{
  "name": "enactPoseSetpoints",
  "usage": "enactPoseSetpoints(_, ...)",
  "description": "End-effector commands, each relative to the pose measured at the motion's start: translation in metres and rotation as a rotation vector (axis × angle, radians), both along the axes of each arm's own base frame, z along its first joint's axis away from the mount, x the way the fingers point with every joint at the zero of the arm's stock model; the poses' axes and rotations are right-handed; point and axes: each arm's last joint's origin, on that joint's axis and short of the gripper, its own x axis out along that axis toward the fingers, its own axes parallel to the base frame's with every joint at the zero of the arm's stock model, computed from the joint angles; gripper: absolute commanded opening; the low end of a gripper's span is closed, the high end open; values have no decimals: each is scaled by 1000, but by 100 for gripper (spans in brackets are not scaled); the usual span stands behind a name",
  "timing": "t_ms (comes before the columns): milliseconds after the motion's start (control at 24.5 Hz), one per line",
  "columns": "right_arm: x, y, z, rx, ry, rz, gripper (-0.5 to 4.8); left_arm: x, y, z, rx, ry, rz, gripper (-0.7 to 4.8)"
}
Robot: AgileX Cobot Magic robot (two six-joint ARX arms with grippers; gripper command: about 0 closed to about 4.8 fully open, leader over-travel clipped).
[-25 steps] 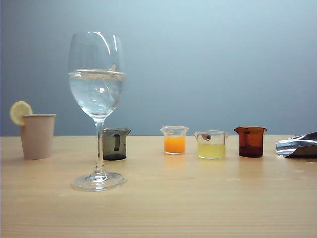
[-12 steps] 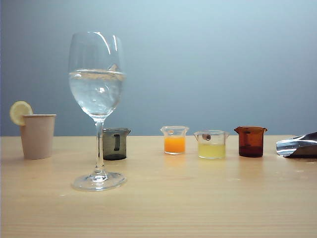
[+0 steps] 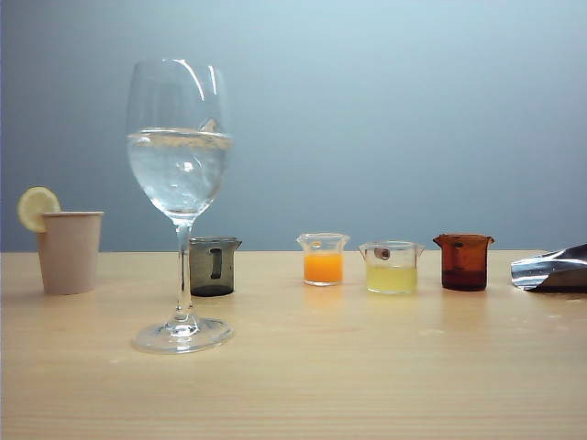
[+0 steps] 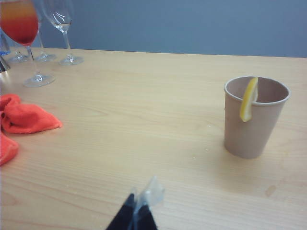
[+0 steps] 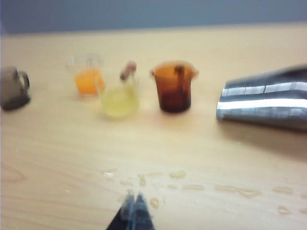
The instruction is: Pick up the first measuring cup from the left, pour the coconut rum inside into the goblet, and finally put the measuring cup back in its original place.
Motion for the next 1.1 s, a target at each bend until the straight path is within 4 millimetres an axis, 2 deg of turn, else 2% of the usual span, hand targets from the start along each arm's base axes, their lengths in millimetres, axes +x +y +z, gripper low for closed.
enactPoseSetpoints(41,1,0,1,-3,-18,-5,-1,0,0,1,1,-7,1,-5)
enactPoseSetpoints(244,1,-1,1,-4,-18,-13,-1,0,0,1,1,-7,1,-5)
enactPoseSetpoints(448,2,-7,1,-38,-22,-240,-1,0,0,1,1,-7,1,-5)
enactPoseSetpoints(1100,2,-10,1,-40,-20,-277,-1,0,0,1,1,-7,1,-5)
